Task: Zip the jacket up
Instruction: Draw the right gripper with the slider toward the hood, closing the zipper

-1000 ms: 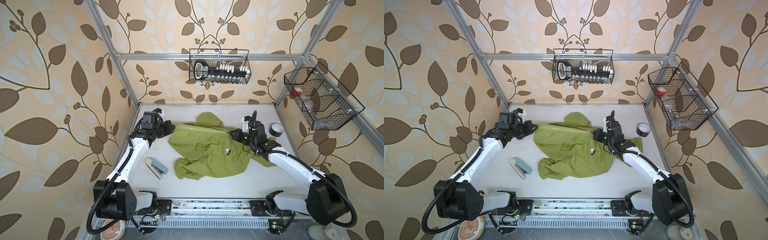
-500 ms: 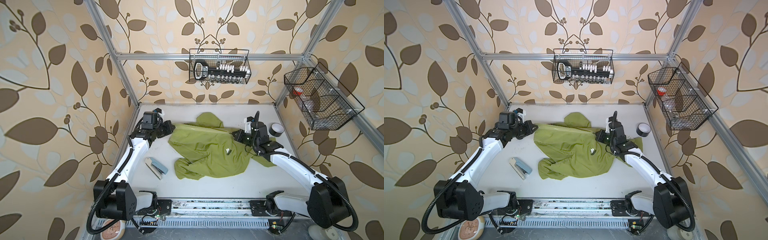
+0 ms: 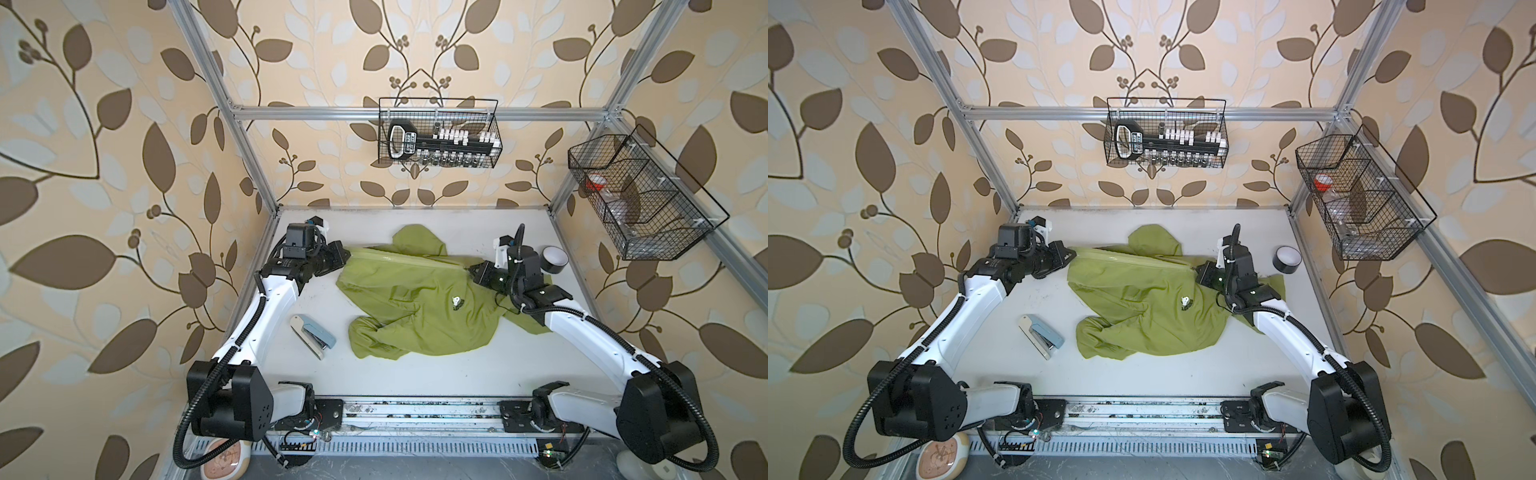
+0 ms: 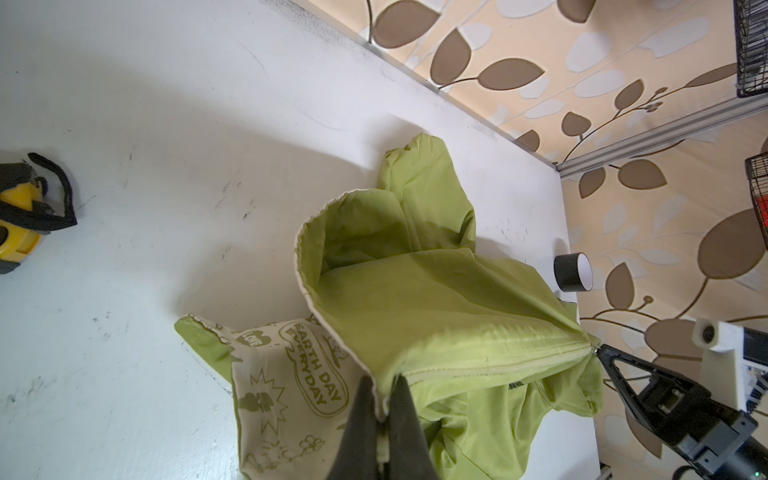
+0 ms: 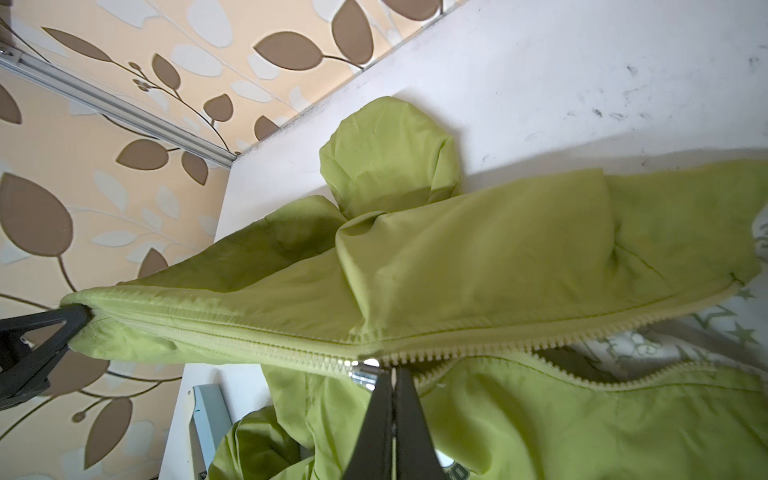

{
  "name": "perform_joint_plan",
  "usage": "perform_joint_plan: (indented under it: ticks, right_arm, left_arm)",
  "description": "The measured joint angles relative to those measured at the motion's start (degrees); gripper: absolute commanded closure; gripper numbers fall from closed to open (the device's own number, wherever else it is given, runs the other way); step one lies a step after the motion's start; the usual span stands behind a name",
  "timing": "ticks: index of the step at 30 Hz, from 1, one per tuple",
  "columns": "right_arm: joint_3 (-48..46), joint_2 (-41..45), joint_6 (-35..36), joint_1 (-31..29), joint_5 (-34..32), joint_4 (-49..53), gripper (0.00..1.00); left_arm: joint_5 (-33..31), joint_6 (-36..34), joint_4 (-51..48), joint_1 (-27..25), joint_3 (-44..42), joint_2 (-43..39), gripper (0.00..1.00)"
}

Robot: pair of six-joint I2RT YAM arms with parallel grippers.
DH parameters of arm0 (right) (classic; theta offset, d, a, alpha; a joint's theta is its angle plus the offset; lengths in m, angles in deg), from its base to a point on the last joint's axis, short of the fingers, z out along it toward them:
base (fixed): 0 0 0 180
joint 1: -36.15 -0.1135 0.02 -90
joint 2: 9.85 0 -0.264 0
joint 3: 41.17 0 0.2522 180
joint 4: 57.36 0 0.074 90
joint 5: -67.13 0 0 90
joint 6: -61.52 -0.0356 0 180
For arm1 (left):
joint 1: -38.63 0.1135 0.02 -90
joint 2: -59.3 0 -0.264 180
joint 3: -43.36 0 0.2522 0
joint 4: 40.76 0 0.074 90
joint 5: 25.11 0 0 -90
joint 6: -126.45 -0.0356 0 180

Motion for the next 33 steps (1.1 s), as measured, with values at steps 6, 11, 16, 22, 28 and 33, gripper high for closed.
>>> perform_joint_plan:
  ticks: [6, 11, 16, 22, 28, 33]
  right_arm:
    - [-0.4, 0.7, 0.8, 1.0, 0.0, 0.9, 1.00]
    - [-0.7, 1.0, 1.3, 1.7, 0.4, 1.5, 1.00]
    - [-0.9, 1.8, 1.6, 2.7, 0.5, 2.1, 1.00]
    - [-1.0, 2.2, 2.1, 3.8, 0.9, 2.5, 1.00]
    - [-1.0, 2.8, 2.8, 5.0, 1.5, 3.4, 1.00]
    - [-1.5, 3.7, 3.2, 6.2, 2.1, 4.0, 1.00]
  left_arm:
    - [0.0, 0.0, 0.0, 0.0, 0.0, 0.0, 1.00]
    - [0.0, 0.2, 0.0, 0.0, 0.0, 0.0, 1.00]
    - [-0.1, 0.4, 0.0, 0.0, 0.0, 0.0, 1.00]
    - [-0.4, 0.4, 0.0, 0.0, 0.0, 0.0, 1.00]
    - [-0.5, 0.5, 0.0, 0.0, 0.0, 0.0, 1.00]
    - [-0.5, 0.5, 0.0, 0.0, 0.0, 0.0, 1.00]
